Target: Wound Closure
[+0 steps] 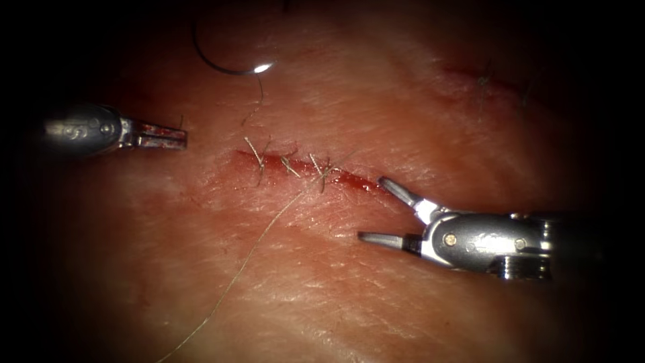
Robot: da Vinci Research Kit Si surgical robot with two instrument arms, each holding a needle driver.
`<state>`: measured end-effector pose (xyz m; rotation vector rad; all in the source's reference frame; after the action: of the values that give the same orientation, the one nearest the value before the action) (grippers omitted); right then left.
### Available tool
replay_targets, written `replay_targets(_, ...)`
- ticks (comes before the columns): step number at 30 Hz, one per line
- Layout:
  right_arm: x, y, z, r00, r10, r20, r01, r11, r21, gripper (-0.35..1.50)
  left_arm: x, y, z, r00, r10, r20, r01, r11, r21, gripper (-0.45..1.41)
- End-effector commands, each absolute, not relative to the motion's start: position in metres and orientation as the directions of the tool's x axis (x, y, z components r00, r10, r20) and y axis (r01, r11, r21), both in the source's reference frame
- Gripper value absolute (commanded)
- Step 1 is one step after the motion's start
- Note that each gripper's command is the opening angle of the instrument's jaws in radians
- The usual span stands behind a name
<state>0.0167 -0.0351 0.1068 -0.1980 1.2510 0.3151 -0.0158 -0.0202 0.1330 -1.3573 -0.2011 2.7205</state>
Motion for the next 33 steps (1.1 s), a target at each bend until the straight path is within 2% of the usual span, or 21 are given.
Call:
replay_targets(1, 0.017, -0.036, 0.108, 0.277, 0.125, -0.953, -0.341, 0.94, 0.024, 1.48, -0.016, -0.02, 0.134, -0.605, 0.139, -0.784, -0.028, -0.988, -0.153, -0.45)
replay_targets(10, 0.0165, -0.036, 0.108, 0.287, 0.123, -0.95, -0.35, 0.937, 0.016, 1.48, -0.014, -0.017, 0.144, -0.666, 0.142, -0.732, -0.12, -0.989, -0.083, -0.45)
replay_targets(19, 0.0162, -0.036, 0.109, 0.293, 0.132, -0.947, -0.363, 0.932, 0.018, 1.48, -0.0136, -0.02, 0.151, -0.637, 0.261, -0.725, -0.178, -0.965, -0.191, -0.45)
replay_targets(20, 0.0161, -0.036, 0.109, 0.291, 0.138, -0.947, -0.365, 0.931, 0.023, 1.48, -0.0134, -0.02, 0.151, -0.632, 0.288, -0.72, -0.194, -0.958, -0.213, -0.05)
replay_targets(21, 0.0161, -0.036, 0.109, 0.292, 0.137, -0.947, -0.365, 0.931, 0.023, 1.48, -0.0133, -0.02, 0.151, -0.624, 0.327, -0.71, -0.217, -0.945, -0.244, 0.22)
replay_targets(23, 0.0159, -0.036, 0.109, 0.292, 0.137, -0.947, -0.365, 0.931, 0.022, 1.48, -0.0127, -0.02, 0.151, -0.598, 0.431, -0.676, -0.277, -0.902, -0.33, 0.64)
replay_targets(24, 0.0158, -0.036, 0.109, 0.293, 0.137, -0.946, -0.365, 0.931, 0.022, 1.48, -0.0124, -0.019, 0.151, -0.59, 0.458, -0.665, -0.291, -0.889, -0.353, 0.76)
replay_targets(28, 0.0156, -0.036, 0.109, 0.292, 0.144, -0.945, -0.373, 0.927, 0.025, 1.48, -0.0109, -0.019, 0.149, -0.578, 0.497, -0.647, -0.298, -0.867, -0.4, 0.91)
replay_targets(33, 0.0153, -0.037, 0.109, 0.287, 0.151, -0.946, -0.377, 0.926, 0.034, 1.48, -0.0092, -0.019, 0.146, -0.58, 0.511, -0.635, -0.289, -0.857, -0.426, 0.98)
